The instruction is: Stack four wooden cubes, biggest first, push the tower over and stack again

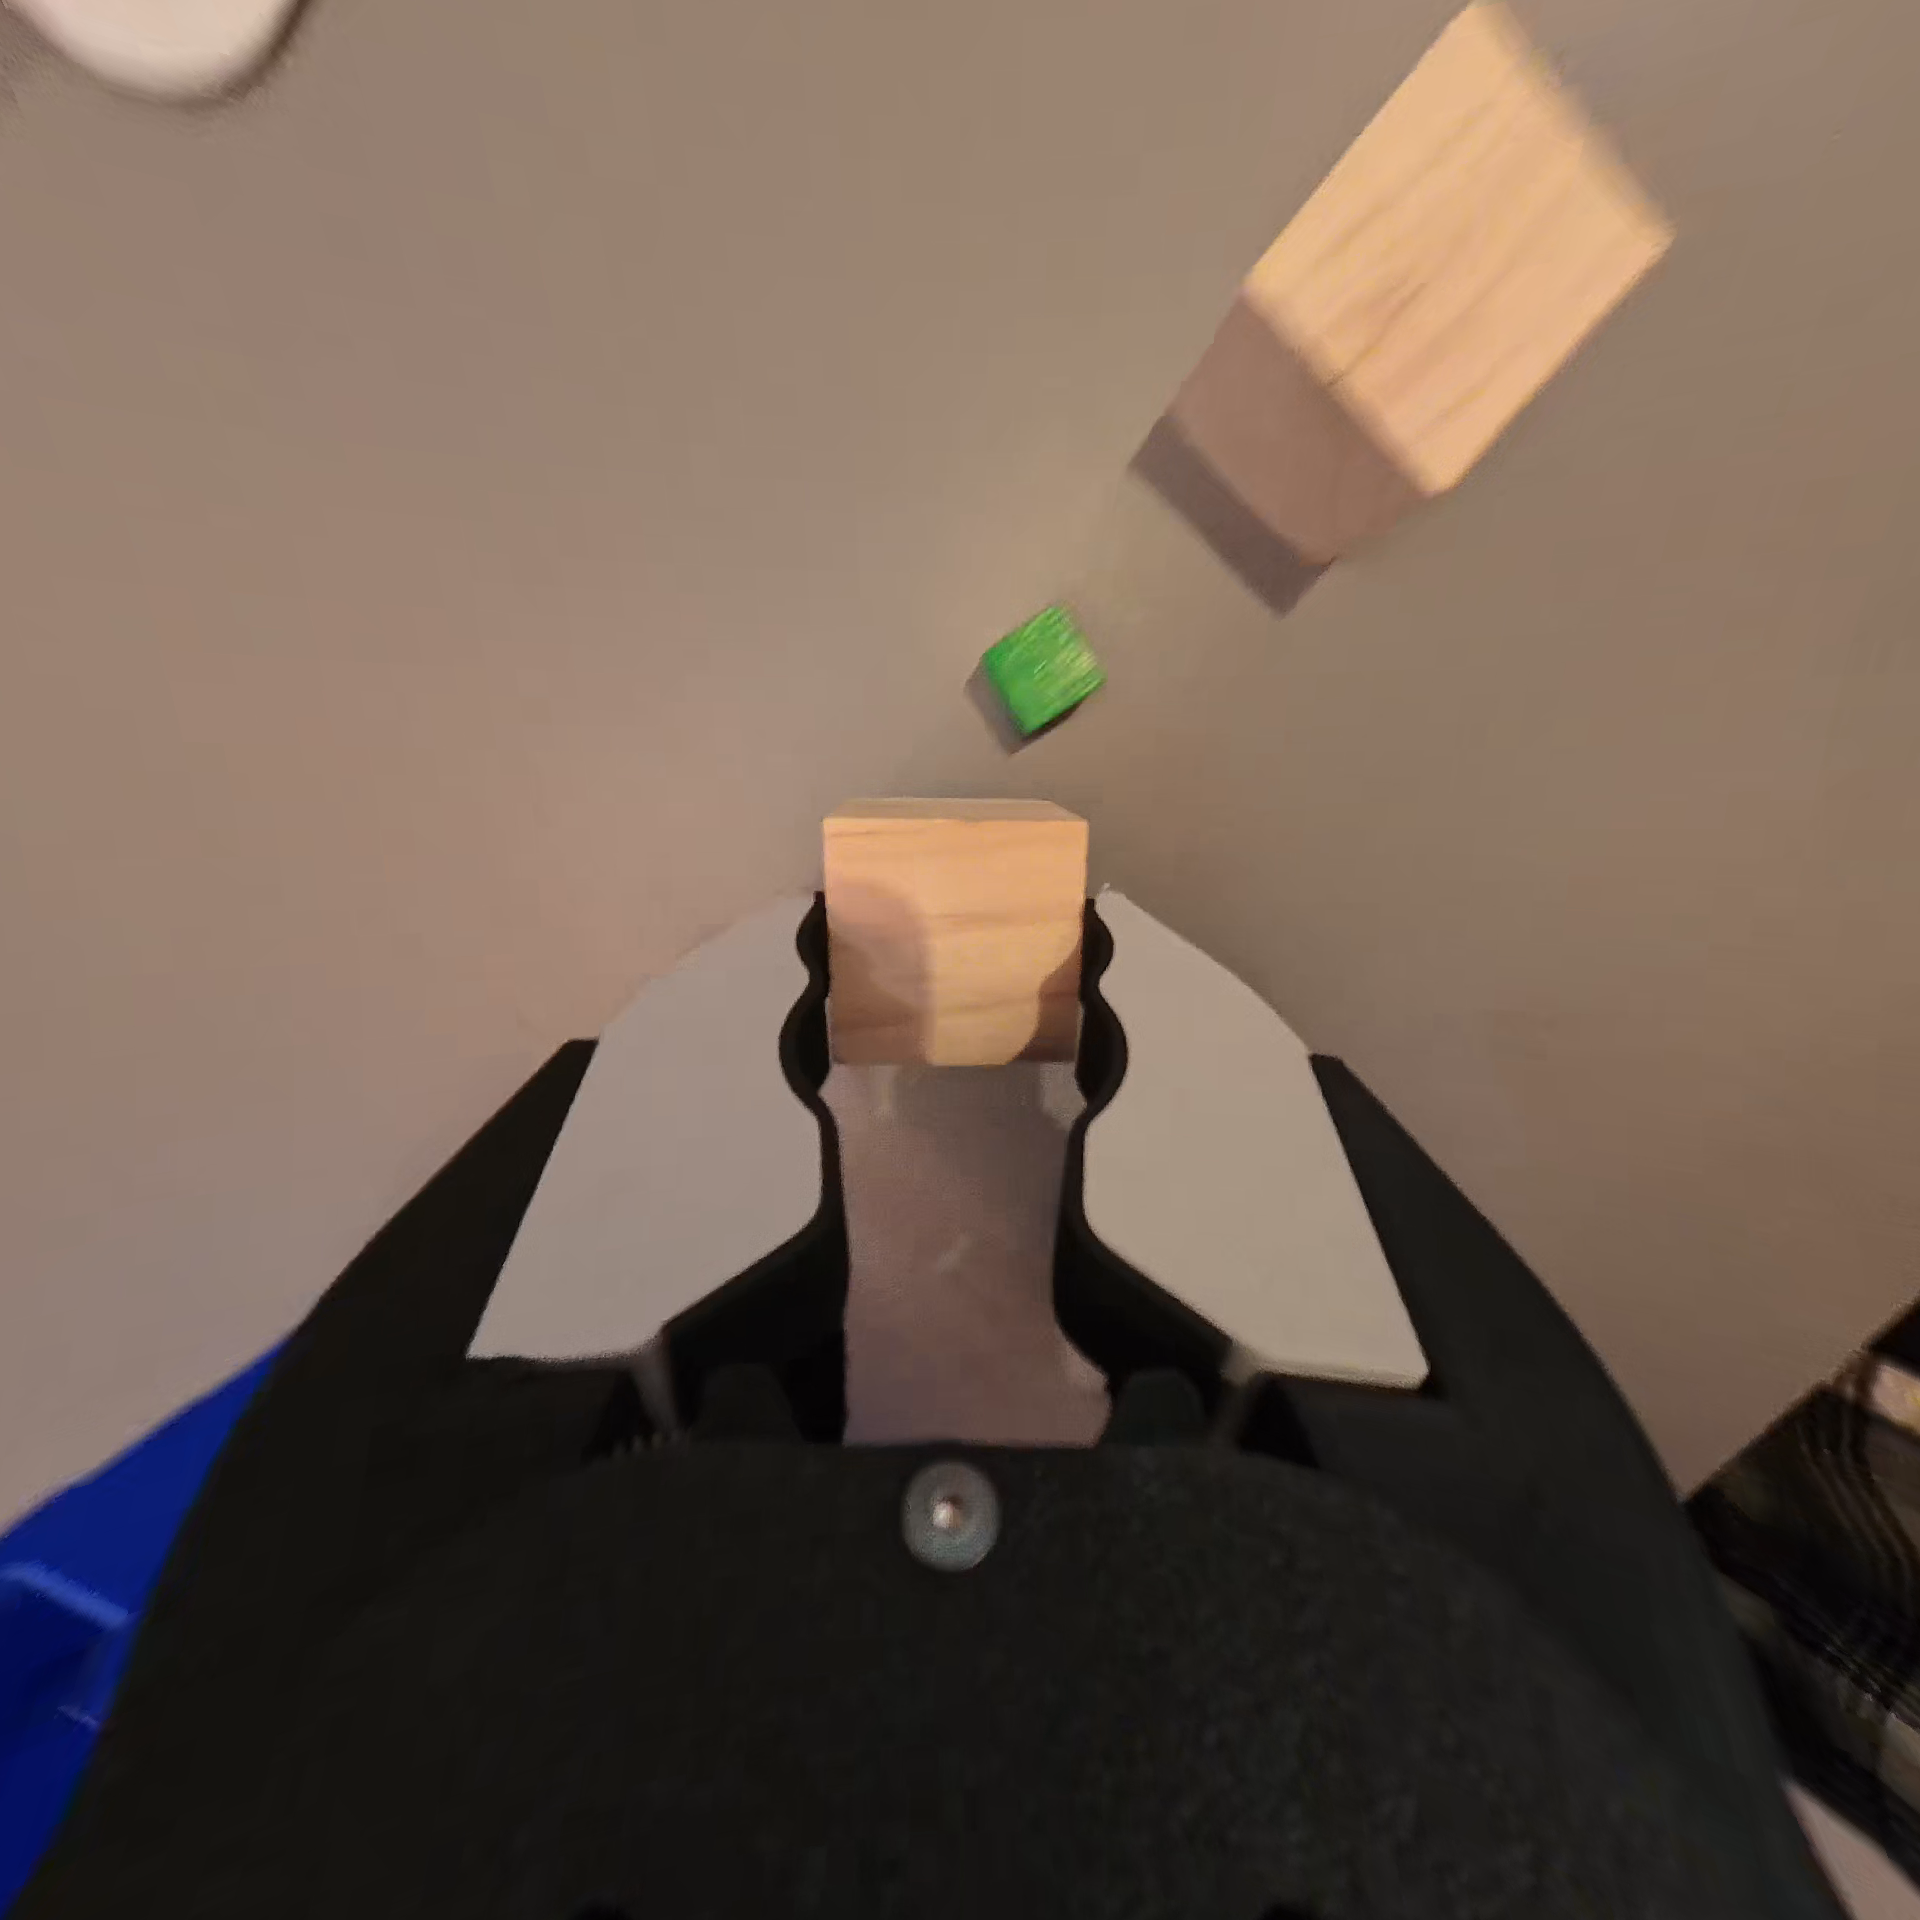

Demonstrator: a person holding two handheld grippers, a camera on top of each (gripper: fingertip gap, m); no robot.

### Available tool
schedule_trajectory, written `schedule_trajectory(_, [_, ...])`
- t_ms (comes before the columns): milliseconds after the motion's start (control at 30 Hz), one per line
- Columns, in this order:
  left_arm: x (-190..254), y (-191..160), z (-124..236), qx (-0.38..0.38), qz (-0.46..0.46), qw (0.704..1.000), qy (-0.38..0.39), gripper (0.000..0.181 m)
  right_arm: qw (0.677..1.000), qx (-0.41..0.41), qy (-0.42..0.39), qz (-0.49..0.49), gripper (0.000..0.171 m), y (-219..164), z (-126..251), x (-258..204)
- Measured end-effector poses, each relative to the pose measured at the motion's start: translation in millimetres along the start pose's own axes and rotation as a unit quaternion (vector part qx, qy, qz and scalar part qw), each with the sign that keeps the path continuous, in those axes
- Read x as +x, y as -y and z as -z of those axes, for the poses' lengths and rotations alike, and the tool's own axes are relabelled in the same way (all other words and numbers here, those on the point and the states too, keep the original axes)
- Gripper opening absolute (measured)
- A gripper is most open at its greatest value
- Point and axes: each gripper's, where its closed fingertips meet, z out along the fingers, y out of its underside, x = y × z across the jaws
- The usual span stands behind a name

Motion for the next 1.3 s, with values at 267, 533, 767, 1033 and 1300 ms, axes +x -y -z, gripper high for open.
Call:
schedule_trajectory(267, [65.6,71.4,23.3,-0.022,-0.215,0.975,-0.043,0.045,1.0,-0.004,-0.001,0.0,0.136,-2.8,0.6,2.5])
schedule_trajectory(533, [93.7,93.6,-3.2,-0.022,-0.299,0.949,-0.099,0.045,1.0,-0.003,0.0,-0.006,0.136,-4.9,2.2,6.6])
schedule_trajectory(767, [92.0,96.9,-13.9,-0.026,-0.318,0.941,-0.108,0.045,1.0,-0.003,0.001,-0.009,0.136,-5.7,1.5,9.0])
schedule_trajectory(1033, [89.0,100.2,-26.8,-0.041,-0.322,0.94,-0.101,0.045,1.0,-0.001,-0.001,-0.015,0.136,-6.2,2.6,13.0])
schedule_trajectory(1300, [88.6,97.3,-33.1,-0.052,-0.322,0.94,-0.098,0.045,1.0,-0.003,-0.001,-0.017,0.136,-8.7,1.1,14.8])
